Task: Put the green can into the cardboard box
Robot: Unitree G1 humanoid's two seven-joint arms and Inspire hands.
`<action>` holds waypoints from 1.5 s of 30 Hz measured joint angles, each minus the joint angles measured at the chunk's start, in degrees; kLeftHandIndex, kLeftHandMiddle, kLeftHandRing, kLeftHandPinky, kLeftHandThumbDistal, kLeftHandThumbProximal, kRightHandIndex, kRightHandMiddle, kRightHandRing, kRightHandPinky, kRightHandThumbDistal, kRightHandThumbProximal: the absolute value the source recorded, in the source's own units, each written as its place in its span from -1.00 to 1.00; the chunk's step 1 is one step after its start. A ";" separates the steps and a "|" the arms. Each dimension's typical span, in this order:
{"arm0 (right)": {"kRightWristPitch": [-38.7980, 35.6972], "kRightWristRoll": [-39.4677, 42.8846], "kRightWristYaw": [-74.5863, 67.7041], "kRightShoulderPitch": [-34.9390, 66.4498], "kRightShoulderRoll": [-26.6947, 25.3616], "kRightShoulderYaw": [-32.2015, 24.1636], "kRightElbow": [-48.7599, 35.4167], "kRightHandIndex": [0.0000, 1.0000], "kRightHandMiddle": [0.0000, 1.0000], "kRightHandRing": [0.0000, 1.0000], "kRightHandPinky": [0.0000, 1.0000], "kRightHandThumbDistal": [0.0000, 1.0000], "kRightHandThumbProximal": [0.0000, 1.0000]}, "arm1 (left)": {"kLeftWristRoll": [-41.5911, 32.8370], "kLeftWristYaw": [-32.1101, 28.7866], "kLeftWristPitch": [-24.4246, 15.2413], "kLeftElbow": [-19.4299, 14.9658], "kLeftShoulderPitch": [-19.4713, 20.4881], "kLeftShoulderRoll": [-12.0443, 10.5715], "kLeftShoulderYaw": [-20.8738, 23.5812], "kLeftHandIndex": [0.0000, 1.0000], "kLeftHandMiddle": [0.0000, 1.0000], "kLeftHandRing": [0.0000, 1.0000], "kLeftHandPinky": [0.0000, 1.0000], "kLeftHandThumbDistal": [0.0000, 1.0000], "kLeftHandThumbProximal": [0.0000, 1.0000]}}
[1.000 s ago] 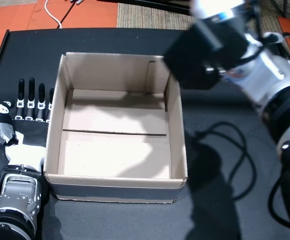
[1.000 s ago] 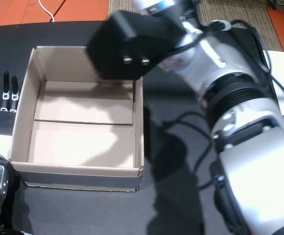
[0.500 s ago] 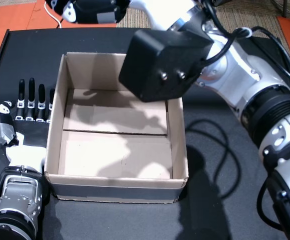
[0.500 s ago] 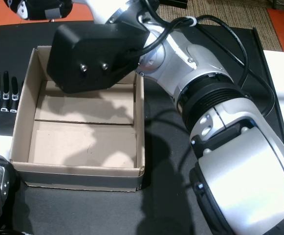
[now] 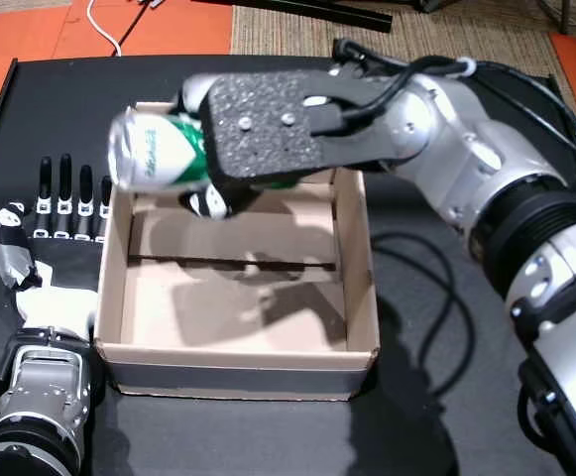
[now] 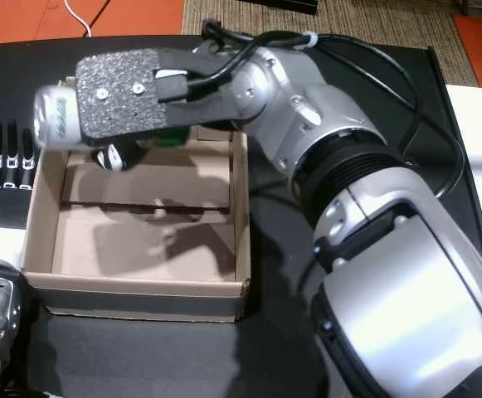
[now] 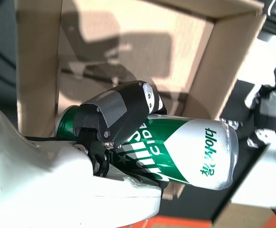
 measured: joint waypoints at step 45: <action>-4.53 1.35 -14.24 1.93 -1.96 -2.13 -1.72 1.00 1.00 1.00 1.00 1.00 0.03 | -0.50 0.77 -0.58 0.01 -0.06 -0.07 -0.60 -0.16 -0.09 0.10 0.31 -1.00 0.62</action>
